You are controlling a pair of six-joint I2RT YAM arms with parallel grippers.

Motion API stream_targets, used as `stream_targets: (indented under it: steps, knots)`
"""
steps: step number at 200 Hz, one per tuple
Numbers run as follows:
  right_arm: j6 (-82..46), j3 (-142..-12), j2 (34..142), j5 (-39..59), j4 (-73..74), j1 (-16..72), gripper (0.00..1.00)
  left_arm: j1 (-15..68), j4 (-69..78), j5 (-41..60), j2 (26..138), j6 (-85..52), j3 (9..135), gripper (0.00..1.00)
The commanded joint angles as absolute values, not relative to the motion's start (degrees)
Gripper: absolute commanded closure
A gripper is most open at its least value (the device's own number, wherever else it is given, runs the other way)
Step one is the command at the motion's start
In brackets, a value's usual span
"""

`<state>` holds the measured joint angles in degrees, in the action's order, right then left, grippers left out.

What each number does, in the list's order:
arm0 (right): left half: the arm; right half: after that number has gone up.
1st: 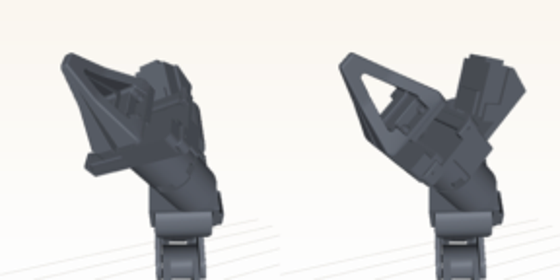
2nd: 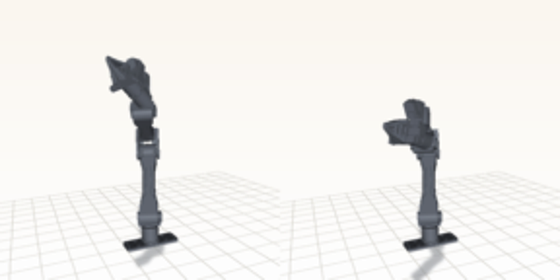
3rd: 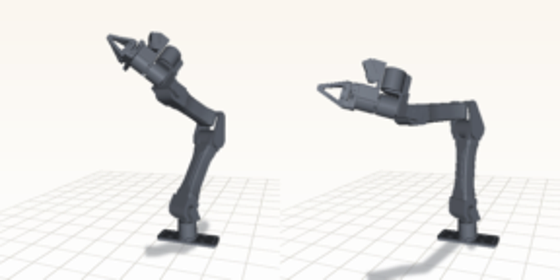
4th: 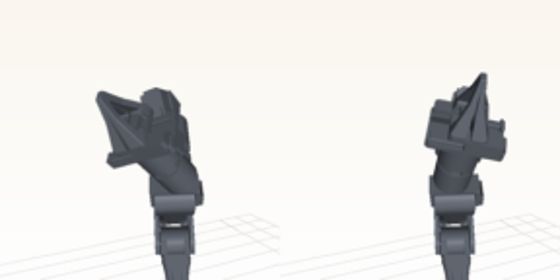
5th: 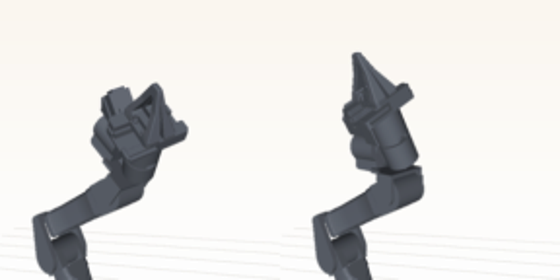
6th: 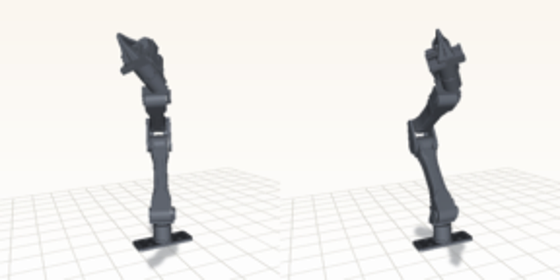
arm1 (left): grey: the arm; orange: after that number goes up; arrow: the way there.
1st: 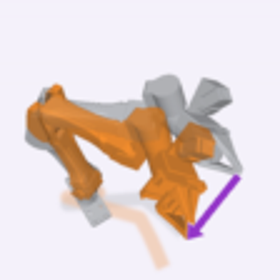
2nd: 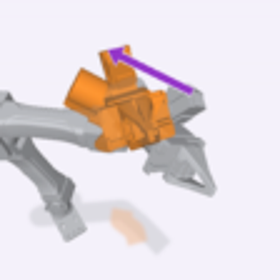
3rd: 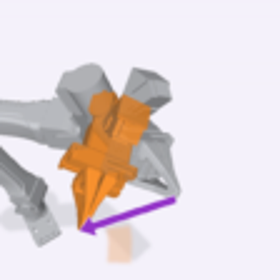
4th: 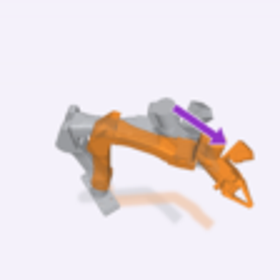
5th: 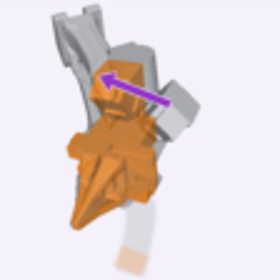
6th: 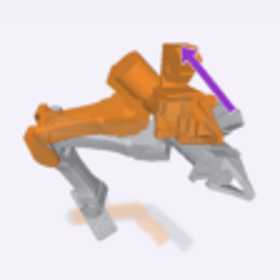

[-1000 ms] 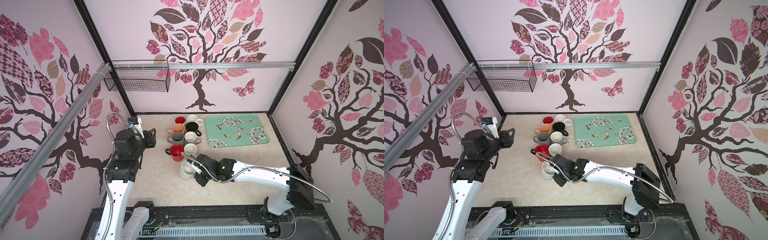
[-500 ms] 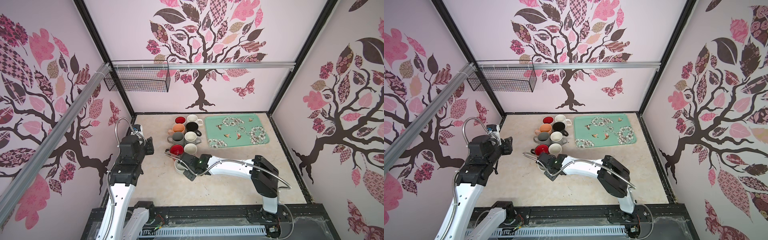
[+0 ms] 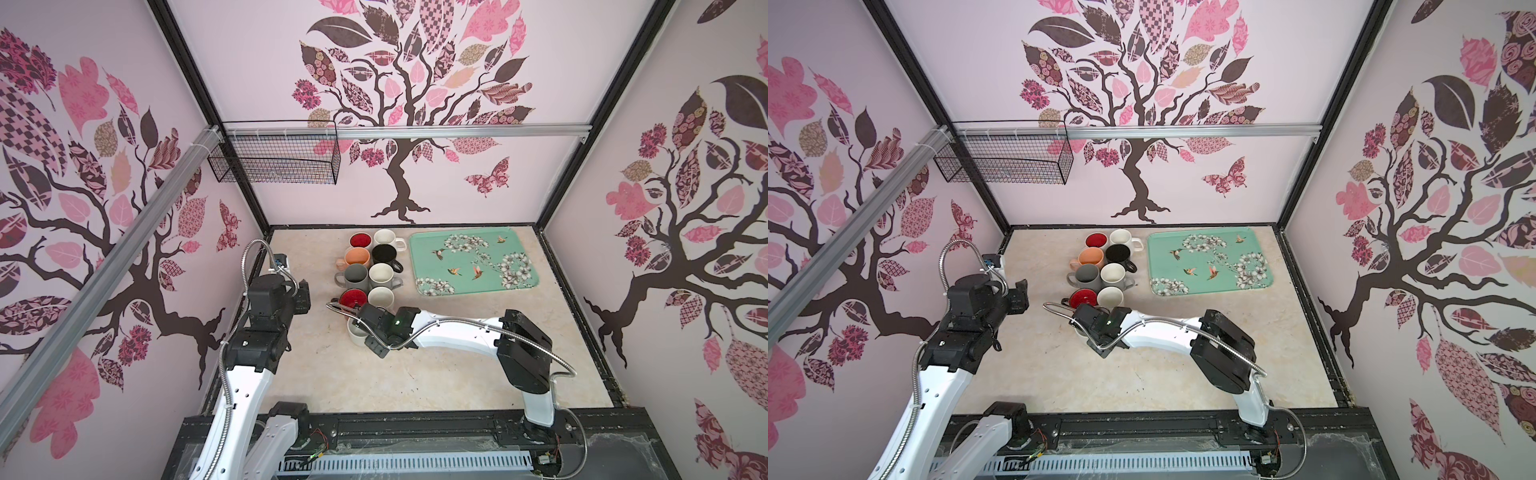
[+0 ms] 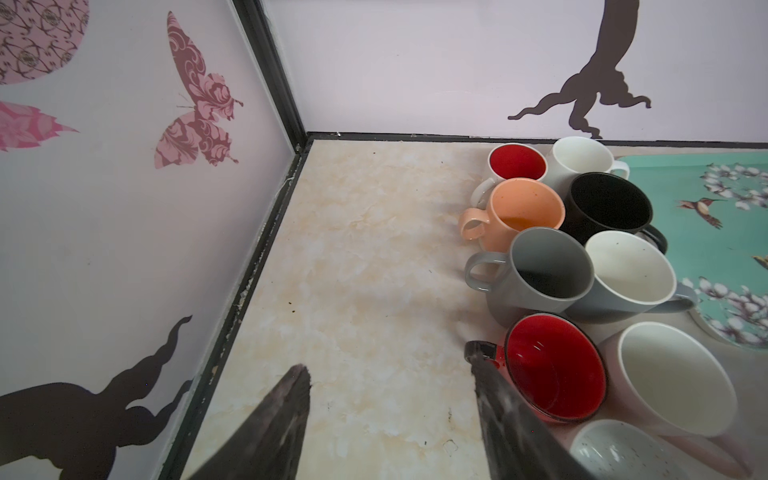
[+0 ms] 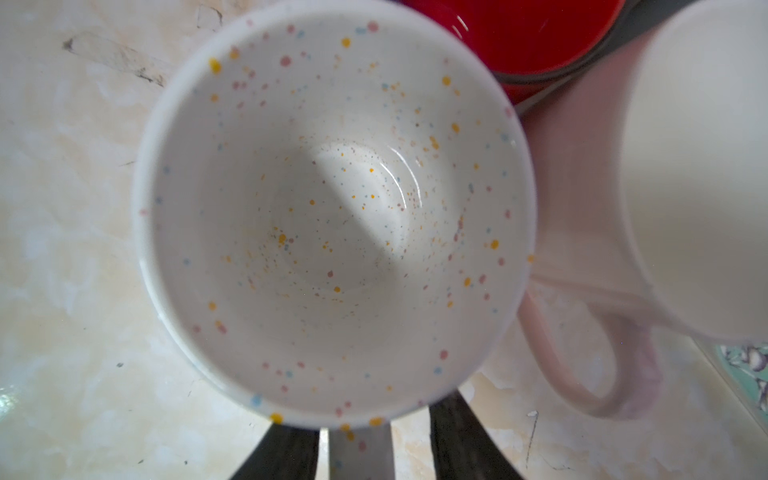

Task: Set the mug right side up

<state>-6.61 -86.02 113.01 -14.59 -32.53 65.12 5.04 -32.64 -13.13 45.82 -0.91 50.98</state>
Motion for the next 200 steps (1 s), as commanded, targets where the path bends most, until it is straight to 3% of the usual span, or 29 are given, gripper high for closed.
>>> stream_targets:
  steps: [1,21,45,55,80,122,150,186,200]
  knots:
    - [-7.50,-86.51,106.62,-14.07,-33.11,65.04,0.52,4.42,-32.00,-18.17,45.33,-0.35,49.32,0.29]
    - [-7.65,-83.67,100.98,-15.21,-31.62,65.04,0.49,3.01,-31.20,-19.06,45.34,-1.53,48.86,0.24]
    - [-6.09,-76.92,92.91,-21.65,-26.84,64.96,0.37,1.35,-30.14,-17.38,46.83,-3.44,48.91,0.18]
    - [-4.59,-73.04,89.16,-25.55,-23.48,64.93,0.31,0.63,-29.45,-15.90,47.34,-4.23,48.86,0.03]
    - [-1.24,-64.30,80.93,-31.44,-15.24,62.26,0.17,-0.59,-25.98,-14.06,47.88,-5.66,47.19,0.03]
    - [2.99,-53.23,70.54,-32.96,-2.68,49.50,0.01,-0.70,-19.88,-15.48,48.74,-4.19,42.69,0.03]
    - [4.18,-43.32,65.82,-28.79,8.93,38.83,0.00,-0.94,-15.55,-24.27,52.52,-12.68,39.01,0.03]
    - [3.66,-28.71,63.33,-25.33,27.52,26.57,0.00,-2.56,-7.47,-19.88,55.64,-12.24,35.17,0.03]
    - [-2.25,-25.41,64.71,-20.07,30.26,18.54,0.00,-2.64,-6.88,-19.94,58.41,-11.47,35.40,0.03]
